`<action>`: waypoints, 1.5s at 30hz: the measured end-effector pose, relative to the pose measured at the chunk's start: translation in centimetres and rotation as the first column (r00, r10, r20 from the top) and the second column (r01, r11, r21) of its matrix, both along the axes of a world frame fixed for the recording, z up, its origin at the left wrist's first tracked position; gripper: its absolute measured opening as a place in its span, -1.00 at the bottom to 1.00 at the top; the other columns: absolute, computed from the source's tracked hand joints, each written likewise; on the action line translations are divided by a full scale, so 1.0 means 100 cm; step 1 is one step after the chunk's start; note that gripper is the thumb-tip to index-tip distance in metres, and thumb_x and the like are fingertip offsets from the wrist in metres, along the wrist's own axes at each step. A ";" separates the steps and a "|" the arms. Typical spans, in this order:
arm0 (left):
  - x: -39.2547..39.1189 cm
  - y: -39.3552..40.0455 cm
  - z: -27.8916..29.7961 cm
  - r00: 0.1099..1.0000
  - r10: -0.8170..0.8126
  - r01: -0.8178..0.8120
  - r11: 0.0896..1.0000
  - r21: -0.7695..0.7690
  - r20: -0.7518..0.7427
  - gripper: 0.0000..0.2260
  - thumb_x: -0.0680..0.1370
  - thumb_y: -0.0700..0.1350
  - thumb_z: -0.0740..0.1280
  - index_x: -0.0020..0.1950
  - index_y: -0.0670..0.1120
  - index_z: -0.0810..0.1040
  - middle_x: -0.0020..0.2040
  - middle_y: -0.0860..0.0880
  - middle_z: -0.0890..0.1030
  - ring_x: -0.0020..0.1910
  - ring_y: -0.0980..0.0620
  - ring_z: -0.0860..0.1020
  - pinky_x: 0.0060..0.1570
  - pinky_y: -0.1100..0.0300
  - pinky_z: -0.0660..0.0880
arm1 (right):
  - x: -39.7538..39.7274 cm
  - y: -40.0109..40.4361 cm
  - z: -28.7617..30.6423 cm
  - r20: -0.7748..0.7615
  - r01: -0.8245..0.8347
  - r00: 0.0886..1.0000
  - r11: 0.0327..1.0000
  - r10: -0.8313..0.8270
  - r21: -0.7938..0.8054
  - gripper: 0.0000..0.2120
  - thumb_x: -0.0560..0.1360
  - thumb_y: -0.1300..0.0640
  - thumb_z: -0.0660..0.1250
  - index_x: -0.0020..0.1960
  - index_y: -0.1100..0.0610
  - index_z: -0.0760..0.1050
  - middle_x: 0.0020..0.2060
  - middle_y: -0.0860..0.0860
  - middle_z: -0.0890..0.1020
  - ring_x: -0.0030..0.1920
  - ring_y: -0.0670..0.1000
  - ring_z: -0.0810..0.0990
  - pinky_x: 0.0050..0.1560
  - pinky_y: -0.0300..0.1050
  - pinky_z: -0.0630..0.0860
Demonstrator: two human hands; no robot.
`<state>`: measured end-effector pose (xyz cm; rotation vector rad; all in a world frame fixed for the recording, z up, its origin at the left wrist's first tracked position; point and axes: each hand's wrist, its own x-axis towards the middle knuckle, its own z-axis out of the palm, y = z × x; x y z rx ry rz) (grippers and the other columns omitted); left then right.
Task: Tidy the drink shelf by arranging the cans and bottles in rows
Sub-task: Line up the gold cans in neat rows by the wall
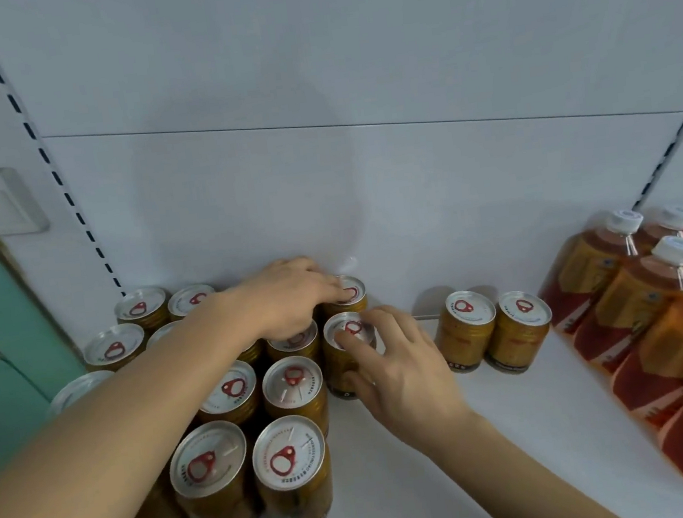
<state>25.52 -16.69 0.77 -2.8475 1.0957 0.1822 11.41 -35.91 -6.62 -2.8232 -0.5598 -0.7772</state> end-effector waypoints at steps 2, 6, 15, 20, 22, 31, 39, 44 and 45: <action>-0.003 0.000 0.002 1.000 -0.013 0.013 1.000 -0.012 -0.004 -0.24 0.59 -0.32 0.21 0.66 0.31 0.19 0.67 0.23 0.23 0.61 -0.01 0.18 0.58 -0.12 0.22 | 0.002 0.003 0.000 -0.002 0.020 1.000 1.000 -0.020 -0.007 -0.51 0.51 0.05 0.43 0.42 0.07 0.50 0.35 0.18 0.52 0.36 0.28 0.47 0.28 0.19 0.54; -0.004 0.000 0.004 0.999 -0.045 0.046 0.998 -0.052 0.004 -0.29 0.61 -0.32 0.19 0.66 0.27 0.25 0.65 0.21 0.28 0.60 0.02 0.20 0.58 -0.08 0.23 | 0.003 0.005 -0.002 -0.011 0.041 0.999 0.999 -0.041 -0.014 -0.53 0.56 0.00 0.32 0.44 0.07 0.49 0.38 0.18 0.50 0.41 0.27 0.44 0.34 0.20 0.52; -0.018 -0.024 0.010 0.995 -0.047 0.064 0.977 -0.206 0.086 -0.64 0.73 0.05 0.16 0.52 0.12 0.47 0.43 0.09 0.55 0.43 0.02 0.43 0.39 -0.10 0.44 | -0.014 -0.013 0.008 0.051 0.103 0.993 0.993 -0.106 0.051 -0.50 0.65 -0.04 0.36 0.54 0.09 0.46 0.48 0.22 0.47 0.51 0.30 0.40 0.45 0.24 0.42; -0.046 -0.083 0.024 0.981 -0.149 0.177 0.946 -0.271 0.121 -0.51 0.70 0.22 0.22 0.60 0.06 0.41 0.50 0.03 0.51 0.47 -0.04 0.43 0.43 -0.05 0.40 | -0.026 -0.101 0.018 0.132 0.280 0.947 0.954 -0.293 0.110 -0.57 0.61 0.01 0.36 0.38 0.24 0.57 0.36 0.28 0.55 0.43 0.39 0.46 0.44 0.34 0.40; -0.054 -0.108 0.019 0.972 -0.198 0.224 0.940 -0.257 0.125 -0.43 0.67 0.29 0.22 0.61 0.06 0.37 0.51 0.02 0.50 0.48 -0.07 0.42 0.43 -0.08 0.39 | -0.029 -0.133 0.024 0.076 0.360 0.929 0.932 -0.362 0.045 -0.53 0.58 -0.01 0.41 0.38 0.24 0.56 0.33 0.28 0.58 0.42 0.36 0.44 0.50 0.31 0.36; -0.063 -0.156 -0.017 0.969 -0.223 0.240 0.953 -0.183 0.107 -0.67 0.65 0.17 0.30 0.30 0.01 0.49 0.30 -0.03 0.52 0.32 -0.13 0.49 0.27 -0.02 0.43 | -0.036 -0.172 0.015 -0.268 0.415 0.883 0.908 -0.384 0.064 -0.58 0.54 -0.14 0.32 0.33 0.01 0.47 0.30 0.04 0.49 0.16 0.16 0.58 0.02 0.11 0.64; -0.100 -0.106 -0.007 0.943 -0.282 0.310 0.937 -0.163 0.175 -0.80 0.67 0.18 0.24 0.09 0.07 0.51 0.08 0.08 0.55 0.17 -0.02 0.48 0.22 -0.01 0.43 | -0.096 -0.129 0.006 -0.111 0.192 0.980 0.946 -0.168 0.261 -0.58 0.53 -0.14 0.34 0.25 0.10 0.56 0.20 0.05 0.50 -0.07 0.13 0.57 -0.25 0.10 0.59; -0.110 -0.057 -0.002 0.941 -0.293 0.313 0.943 -0.109 0.167 -0.67 0.65 0.27 0.08 0.11 0.13 0.53 0.09 0.16 0.54 0.21 0.05 0.43 0.26 0.00 0.44 | -0.125 -0.074 0.003 -0.094 0.079 0.994 0.943 -0.051 0.325 -0.63 0.52 -0.07 0.40 0.27 0.03 0.51 0.25 0.04 0.50 0.00 0.14 0.57 -0.21 0.06 0.60; -0.110 -0.049 -0.002 0.943 -0.291 0.309 0.945 -0.103 0.162 -0.65 0.65 0.28 0.04 0.11 0.14 0.53 0.10 0.18 0.55 0.23 0.07 0.42 0.27 0.00 0.44 | -0.131 -0.063 0.003 -0.098 0.063 0.995 0.942 -0.032 0.329 -0.62 0.52 -0.06 0.41 0.28 0.02 0.49 0.26 0.05 0.49 0.02 0.13 0.57 -0.19 0.02 0.61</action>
